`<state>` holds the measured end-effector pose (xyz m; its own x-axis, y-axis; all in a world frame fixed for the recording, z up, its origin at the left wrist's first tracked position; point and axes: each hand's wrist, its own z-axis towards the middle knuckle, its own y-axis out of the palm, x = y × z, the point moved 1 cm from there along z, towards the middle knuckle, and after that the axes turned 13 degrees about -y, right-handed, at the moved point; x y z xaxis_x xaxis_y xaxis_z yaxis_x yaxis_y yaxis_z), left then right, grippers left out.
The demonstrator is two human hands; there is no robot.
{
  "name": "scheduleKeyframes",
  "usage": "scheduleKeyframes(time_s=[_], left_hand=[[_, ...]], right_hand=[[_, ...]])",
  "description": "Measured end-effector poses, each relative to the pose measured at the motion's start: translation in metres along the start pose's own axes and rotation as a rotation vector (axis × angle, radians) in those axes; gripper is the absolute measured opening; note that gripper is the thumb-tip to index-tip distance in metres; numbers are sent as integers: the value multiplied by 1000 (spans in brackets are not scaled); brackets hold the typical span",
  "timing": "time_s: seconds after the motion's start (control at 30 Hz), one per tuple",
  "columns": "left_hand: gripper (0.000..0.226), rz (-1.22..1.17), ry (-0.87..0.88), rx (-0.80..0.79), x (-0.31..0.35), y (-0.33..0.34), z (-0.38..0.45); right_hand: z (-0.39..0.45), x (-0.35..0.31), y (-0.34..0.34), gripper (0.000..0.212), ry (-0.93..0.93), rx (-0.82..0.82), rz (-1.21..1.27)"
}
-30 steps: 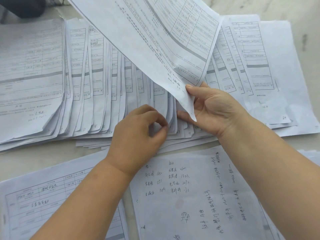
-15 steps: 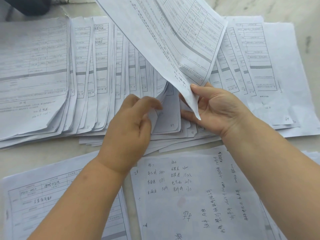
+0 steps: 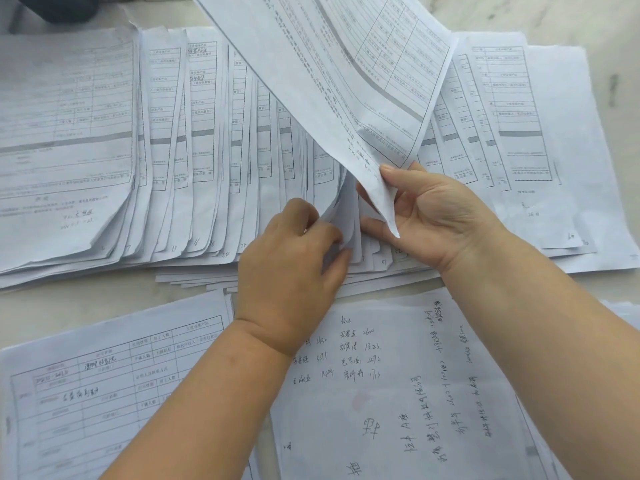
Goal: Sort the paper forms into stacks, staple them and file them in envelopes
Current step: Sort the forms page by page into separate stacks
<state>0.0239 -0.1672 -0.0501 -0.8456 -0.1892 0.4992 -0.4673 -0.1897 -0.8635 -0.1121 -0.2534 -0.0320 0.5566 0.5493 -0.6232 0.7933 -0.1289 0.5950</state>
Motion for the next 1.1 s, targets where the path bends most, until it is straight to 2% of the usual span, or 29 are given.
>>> scheduleKeyframes(time_s=[0.07, 0.17, 0.33, 0.4, 0.43, 0.53, 0.63, 0.73, 0.8, 0.9, 0.97, 1.0, 1.1], left_hand=[[8, -160, -137, 5, -5, -2, 2], [15, -419, -405, 35, -17, -9, 7], [19, -455, -455, 130, -19, -16, 10], [13, -445, -395, 136, -19, -18, 11], [12, -408, -305, 120, -19, -18, 11], [18, -228, -26, 15, -14, -13, 6], [31, -65, 77, -17, -9, -4, 3], [12, 1, 130, 52, -9, 1, 2], [9, -67, 77, 65, -10, 0, 2], [26, -151, -60, 3, -6, -2, 0], [42, -66, -29, -35, 0, 2, -3], [41, -33, 2, -30, 2, 4, -4], [12, -10, 78, 89, 2, 7, -6]], right_hand=[[0, 0, 0, 24, 2, 2, 1], [0, 0, -1, 24, 11, 6, 16], [0, 0, -2, 24, 15, 9, 10], [0, -1, 0, 23, 8, 10, 10], [-1, -2, 1, 23, 2, 9, 7], [-2, -5, 4, 20, -17, -12, 32], [-3, -9, 9, 19, -30, -49, 40], [-4, -12, 12, 20, -35, -52, 19], [-4, -12, 13, 21, -34, -54, 32], [-4, -11, 14, 22, -29, -59, 39], [-3, -10, 14, 21, -26, -52, 34], [-3, -10, 14, 20, -25, -46, 36], [-4, -11, 14, 19, -25, -30, 47]])
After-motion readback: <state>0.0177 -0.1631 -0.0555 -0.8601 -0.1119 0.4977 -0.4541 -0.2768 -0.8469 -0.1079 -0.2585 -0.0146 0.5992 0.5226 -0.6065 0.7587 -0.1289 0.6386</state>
